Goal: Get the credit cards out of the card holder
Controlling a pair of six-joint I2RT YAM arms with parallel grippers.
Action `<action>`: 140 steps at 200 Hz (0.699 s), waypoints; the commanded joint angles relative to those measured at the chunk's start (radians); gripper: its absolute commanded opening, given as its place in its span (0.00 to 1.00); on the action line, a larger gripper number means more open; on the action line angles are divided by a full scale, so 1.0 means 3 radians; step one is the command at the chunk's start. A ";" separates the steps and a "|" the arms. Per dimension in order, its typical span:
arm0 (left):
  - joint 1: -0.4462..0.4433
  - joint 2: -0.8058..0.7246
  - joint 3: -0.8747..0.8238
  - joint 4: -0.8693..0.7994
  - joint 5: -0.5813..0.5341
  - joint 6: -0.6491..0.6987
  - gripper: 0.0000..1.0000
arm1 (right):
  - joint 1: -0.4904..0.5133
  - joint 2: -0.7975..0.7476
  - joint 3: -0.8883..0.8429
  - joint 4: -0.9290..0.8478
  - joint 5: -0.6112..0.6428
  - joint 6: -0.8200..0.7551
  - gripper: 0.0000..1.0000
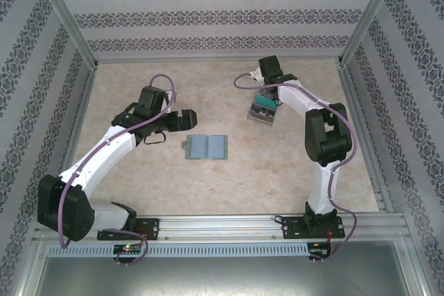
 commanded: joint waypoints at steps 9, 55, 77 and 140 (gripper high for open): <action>0.0035 -0.0062 -0.0032 -0.0062 -0.0041 -0.0009 1.00 | -0.0022 -0.0105 -0.0007 0.0018 0.0039 0.0144 0.32; 0.0037 -0.0040 -0.0066 0.0000 0.0053 -0.0051 1.00 | 0.0015 -0.0539 -0.0080 -0.0186 -0.0169 0.0891 0.26; 0.0035 0.0011 -0.0099 0.0076 0.0162 -0.0111 1.00 | 0.0130 -0.0890 -0.0349 -0.0112 -0.0268 0.1449 0.21; 0.0026 0.0213 -0.0182 0.0211 0.0428 -0.0236 0.98 | 0.0605 -0.1565 -0.0880 -0.0260 -0.0886 0.2917 0.00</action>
